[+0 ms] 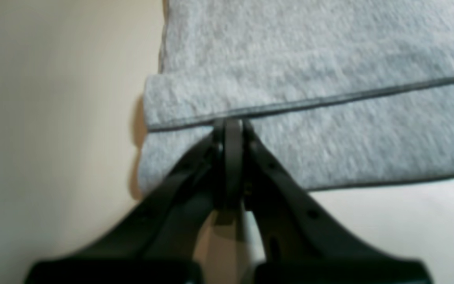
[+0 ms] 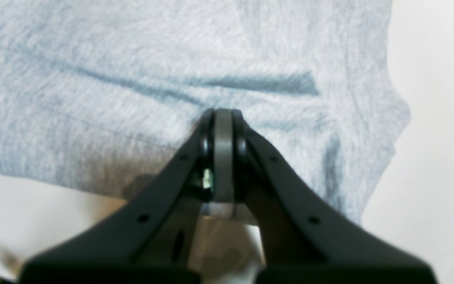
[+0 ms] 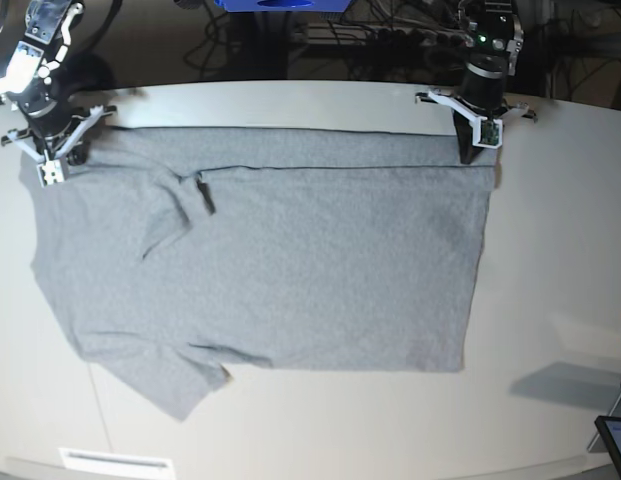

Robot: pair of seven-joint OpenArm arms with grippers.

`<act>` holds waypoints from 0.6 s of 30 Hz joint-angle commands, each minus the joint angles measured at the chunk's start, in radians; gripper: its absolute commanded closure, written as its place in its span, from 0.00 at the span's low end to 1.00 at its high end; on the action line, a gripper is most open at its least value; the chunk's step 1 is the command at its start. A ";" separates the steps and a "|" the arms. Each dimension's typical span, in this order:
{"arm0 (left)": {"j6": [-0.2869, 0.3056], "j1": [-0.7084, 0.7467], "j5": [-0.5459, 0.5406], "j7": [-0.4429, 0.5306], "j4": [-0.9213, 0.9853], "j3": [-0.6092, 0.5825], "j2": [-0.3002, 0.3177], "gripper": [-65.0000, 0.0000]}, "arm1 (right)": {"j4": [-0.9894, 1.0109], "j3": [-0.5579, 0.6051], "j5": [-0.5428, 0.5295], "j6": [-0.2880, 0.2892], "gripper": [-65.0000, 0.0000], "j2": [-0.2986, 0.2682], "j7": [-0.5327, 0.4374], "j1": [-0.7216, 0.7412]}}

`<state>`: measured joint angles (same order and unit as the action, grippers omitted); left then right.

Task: Fold the T-shirt properly
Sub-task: 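Hold the folded strip corners with both grippers and tug them outward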

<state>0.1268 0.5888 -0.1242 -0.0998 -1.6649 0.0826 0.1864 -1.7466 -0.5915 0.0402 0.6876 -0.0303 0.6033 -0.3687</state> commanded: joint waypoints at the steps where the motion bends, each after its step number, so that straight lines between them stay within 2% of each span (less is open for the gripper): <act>1: -0.008 0.021 0.007 -0.033 -0.005 0.007 0.006 1.00 | -0.013 -0.003 0.045 0.011 0.99 -0.004 0.077 -0.028; 11: -0.008 0.101 0.007 -0.036 -0.105 0.128 0.008 1.00 | -0.057 -0.005 0.045 0.011 0.99 -0.004 0.079 -0.052; 18: -0.008 0.112 0.007 -0.038 -0.120 0.125 0.003 1.00 | -0.057 0.000 0.045 0.011 0.99 -0.004 0.079 -0.049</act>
<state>0.1276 0.6903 -0.1154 -0.1627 -1.7645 0.2039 0.1818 -1.8019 -0.5911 0.0586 0.6952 -0.0299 0.6449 -0.4103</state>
